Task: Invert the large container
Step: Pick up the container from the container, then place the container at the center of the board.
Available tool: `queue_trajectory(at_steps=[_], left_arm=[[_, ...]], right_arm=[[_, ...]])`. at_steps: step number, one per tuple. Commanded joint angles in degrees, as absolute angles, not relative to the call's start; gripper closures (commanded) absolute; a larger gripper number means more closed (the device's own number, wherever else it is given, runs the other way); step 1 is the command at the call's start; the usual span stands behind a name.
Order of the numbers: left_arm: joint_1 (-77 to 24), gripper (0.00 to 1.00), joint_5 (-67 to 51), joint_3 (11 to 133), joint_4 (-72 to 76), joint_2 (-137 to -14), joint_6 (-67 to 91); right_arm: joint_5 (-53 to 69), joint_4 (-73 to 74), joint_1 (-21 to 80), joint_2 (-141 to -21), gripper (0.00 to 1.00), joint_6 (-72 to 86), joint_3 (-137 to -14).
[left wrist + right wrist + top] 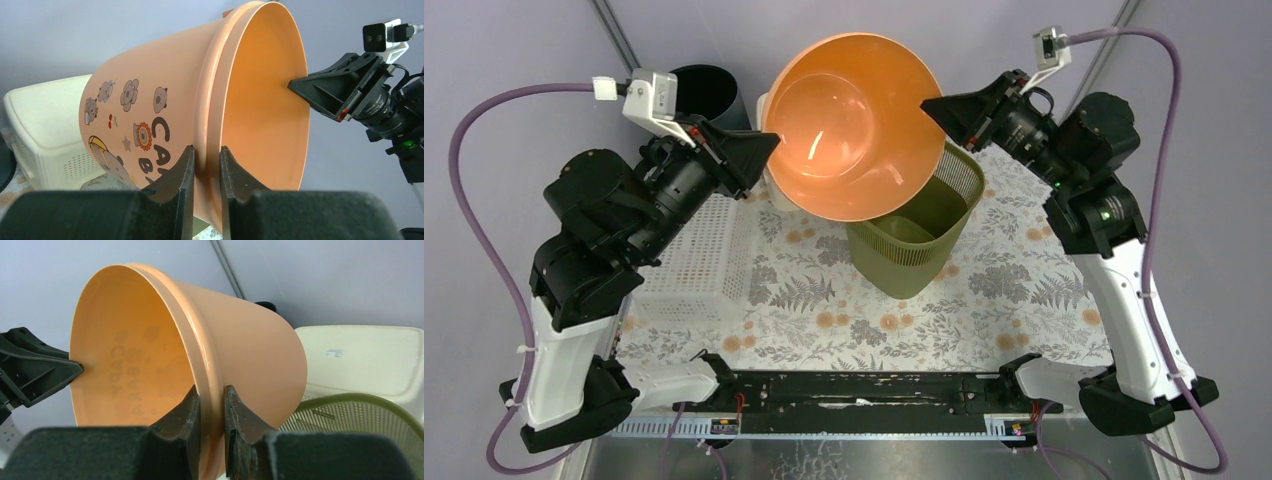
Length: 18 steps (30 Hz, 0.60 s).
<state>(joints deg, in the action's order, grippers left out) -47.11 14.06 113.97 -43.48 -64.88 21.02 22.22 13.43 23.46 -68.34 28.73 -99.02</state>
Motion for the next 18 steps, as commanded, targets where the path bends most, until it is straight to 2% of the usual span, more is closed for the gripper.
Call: queue_trajectory(at_steps=[1,8,18], left_arm=[[-48.01,0.81,9.48,115.23,-43.27,-62.41,23.03],[-47.99,0.81,11.0,114.14,-48.74,-60.9,27.88],[-47.99,0.81,10.38,100.8,-52.28,-53.3,33.99]], right_arm=[[31.23,1.19,25.44,-70.62,1.0,39.09,-100.57],[27.41,7.44,36.19,-76.6,1.0,32.49,-104.08],[18.44,11.55,48.32,-77.78,1.0,28.42,-98.51]])
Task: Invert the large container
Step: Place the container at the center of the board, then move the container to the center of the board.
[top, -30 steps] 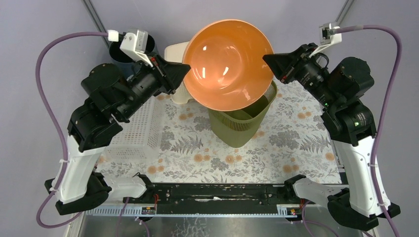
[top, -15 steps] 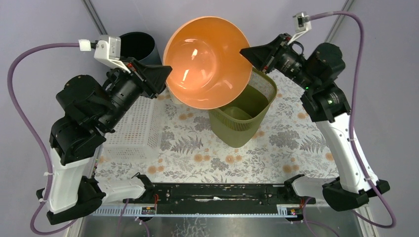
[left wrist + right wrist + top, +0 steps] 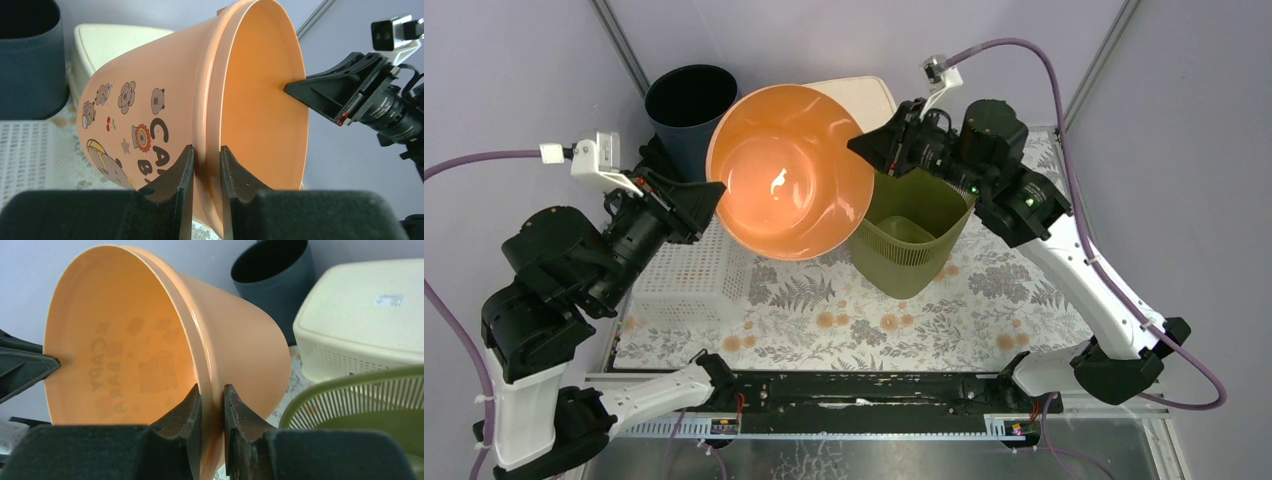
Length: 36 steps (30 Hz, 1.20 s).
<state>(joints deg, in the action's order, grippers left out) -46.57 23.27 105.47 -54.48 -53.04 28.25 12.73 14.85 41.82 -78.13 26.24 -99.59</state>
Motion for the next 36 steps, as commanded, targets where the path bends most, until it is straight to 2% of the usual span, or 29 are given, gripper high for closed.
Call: queue_trajectory(at_steps=[1,17,27,36], left_arm=[[-47.99,0.81,10.22,99.47,-52.67,-52.53,34.54],[-48.05,0.81,9.95,82.36,-55.77,-43.75,40.21],[-47.94,0.81,8.46,73.69,-54.31,-40.45,42.67],[-48.0,0.8,8.48,69.55,-51.68,-41.06,42.29]], right_arm=[[17.25,12.04,49.08,-77.6,1.0,28.04,-97.69],[10.71,16.12,50.44,-69.1,1.0,29.78,-78.74],[5.35,21.3,50.41,-65.77,1.0,28.19,-73.47],[-0.55,24.05,50.3,-67.82,1.0,27.49,-72.0]])
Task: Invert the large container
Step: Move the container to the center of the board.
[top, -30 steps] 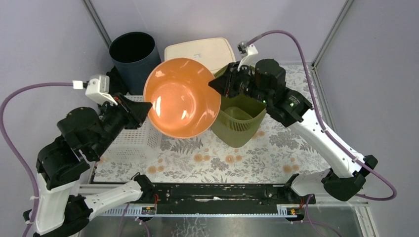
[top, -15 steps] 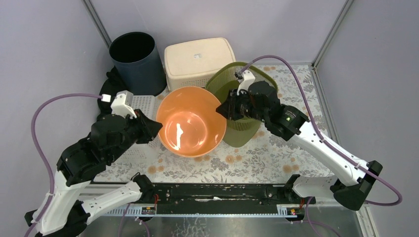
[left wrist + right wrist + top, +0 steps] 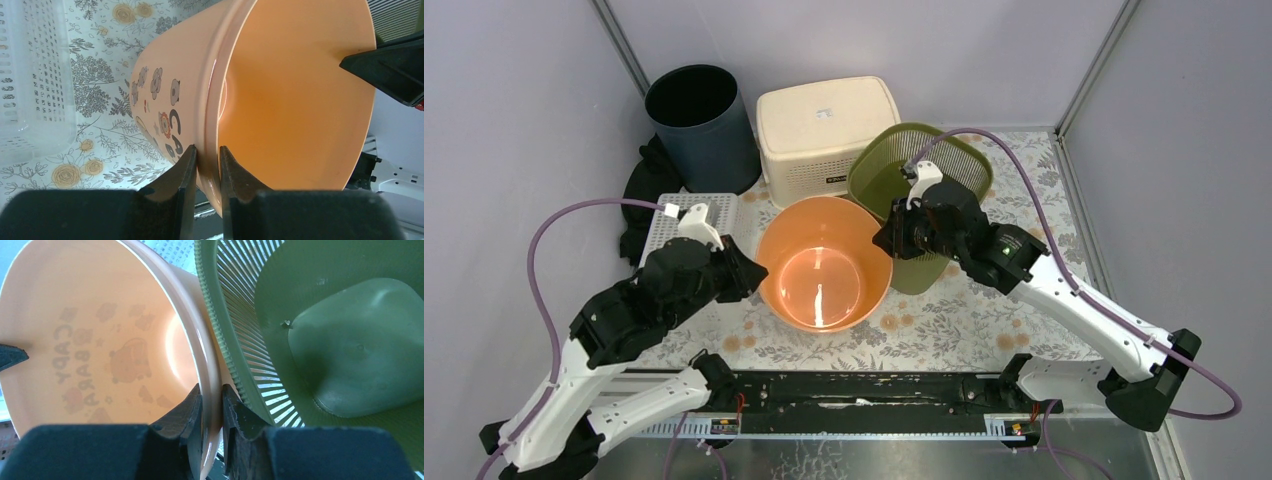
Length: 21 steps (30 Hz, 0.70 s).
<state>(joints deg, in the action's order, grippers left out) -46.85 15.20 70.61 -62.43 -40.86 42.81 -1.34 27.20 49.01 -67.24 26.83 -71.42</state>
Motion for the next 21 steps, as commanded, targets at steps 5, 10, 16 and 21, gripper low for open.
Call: queue_trajectory(at_steps=[5,10,16,21], left_arm=[[-47.99,0.77,9.5,68.09,-50.9,-42.6,41.66],[-48.03,0.74,9.54,66.85,-49.47,-44.05,41.01],[-47.93,0.68,9.26,65.24,-46.4,-46.45,40.28],[-47.9,0.65,9.17,64.52,-43.61,-49.66,39.75]], right_arm=[[-1.71,25.2,48.55,-68.73,1.0,26.62,-72.29],[0.81,25.18,43.27,-67.7,1.0,26.22,-70.78],[3.1,25.72,37.09,-66.99,1.0,24.25,-70.66],[4.66,26.16,32.44,-68.88,1.0,22.35,-72.25]])
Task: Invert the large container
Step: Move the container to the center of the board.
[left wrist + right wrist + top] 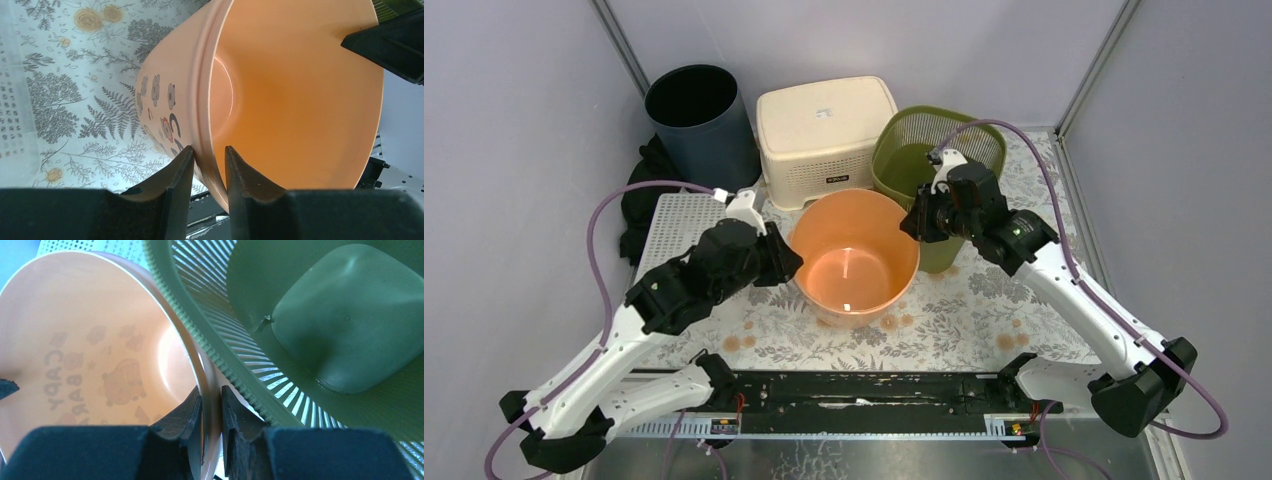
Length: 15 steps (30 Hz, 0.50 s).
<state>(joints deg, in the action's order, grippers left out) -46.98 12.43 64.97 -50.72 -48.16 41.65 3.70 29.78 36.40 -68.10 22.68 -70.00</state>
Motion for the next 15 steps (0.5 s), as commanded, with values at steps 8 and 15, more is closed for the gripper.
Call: queue_trajectory(at_steps=[8,15], left_arm=[[-45.14,0.63,7.1,65.01,-38.11,-56.8,37.21],[-38.2,0.65,0.91,64.36,-29.72,-61.7,34.47]], right_arm=[[9.12,26.17,25.38,-73.64,1.0,20.6,-76.09],[9.59,27.6,21.49,-78.99,1.0,18.8,-83.36]])
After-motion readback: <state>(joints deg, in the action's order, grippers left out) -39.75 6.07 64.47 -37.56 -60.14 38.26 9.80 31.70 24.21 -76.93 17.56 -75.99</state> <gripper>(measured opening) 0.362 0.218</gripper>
